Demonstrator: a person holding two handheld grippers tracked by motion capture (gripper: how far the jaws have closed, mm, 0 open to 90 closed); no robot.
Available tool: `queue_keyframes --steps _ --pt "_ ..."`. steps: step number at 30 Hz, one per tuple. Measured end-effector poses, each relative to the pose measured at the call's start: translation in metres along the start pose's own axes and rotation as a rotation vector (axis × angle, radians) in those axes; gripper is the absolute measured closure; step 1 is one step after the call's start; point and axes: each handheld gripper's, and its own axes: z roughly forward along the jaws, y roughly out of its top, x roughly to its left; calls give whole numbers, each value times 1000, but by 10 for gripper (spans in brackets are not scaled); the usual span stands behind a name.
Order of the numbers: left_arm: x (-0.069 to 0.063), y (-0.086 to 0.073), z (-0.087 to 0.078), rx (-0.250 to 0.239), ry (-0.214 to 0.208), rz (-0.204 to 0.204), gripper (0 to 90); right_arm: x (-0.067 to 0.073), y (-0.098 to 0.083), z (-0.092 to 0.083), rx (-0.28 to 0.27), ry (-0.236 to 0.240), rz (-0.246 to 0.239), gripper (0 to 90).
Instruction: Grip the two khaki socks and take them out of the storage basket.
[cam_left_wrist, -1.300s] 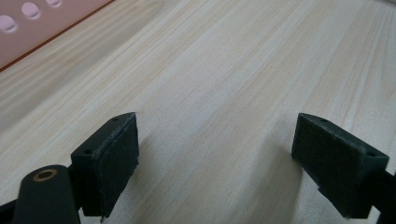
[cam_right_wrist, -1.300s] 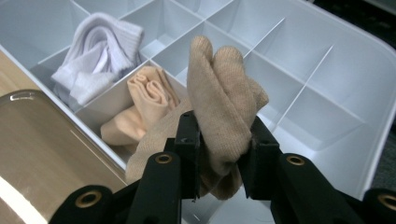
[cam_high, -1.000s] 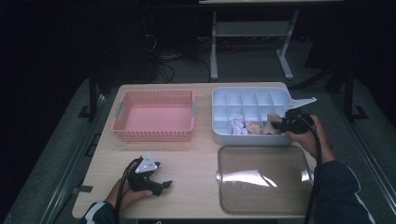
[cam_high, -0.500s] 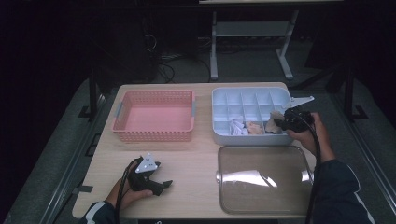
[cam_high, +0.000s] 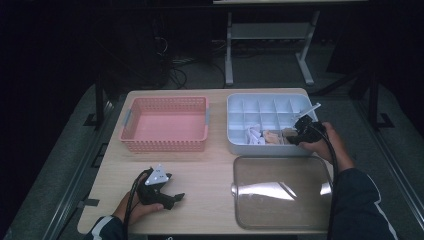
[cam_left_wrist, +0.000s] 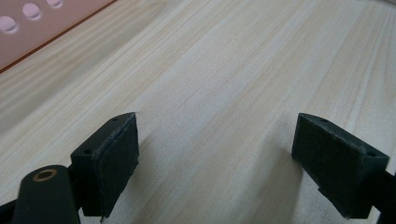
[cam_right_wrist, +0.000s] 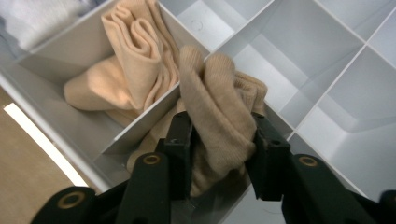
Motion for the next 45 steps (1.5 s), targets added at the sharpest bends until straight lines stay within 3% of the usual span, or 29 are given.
queue_keyframes --steps 5,9,13,23,27,38,45 --pt "0 0 0 0 1 -1 139 -3 1 -14 -58 -13 32 552" --pt "0 0 0 0 0 -1 139 -3 2 -25 -152 0 51 635" --pt "0 0 0 1 1 -1 139 -2 2 -19 -190 -27 73 749" --pt "0 0 0 0 0 -1 138 -2 -1 -2 -132 -2 94 805" --pt "0 0 0 1 0 1 138 -3 -4 8 -75 -4 90 798" --pt "0 0 0 1 -1 2 139 -8 -4 -2 -120 11 113 716" --pt "0 0 0 1 0 0 139 -7 -4 -16 -178 -5 123 601"
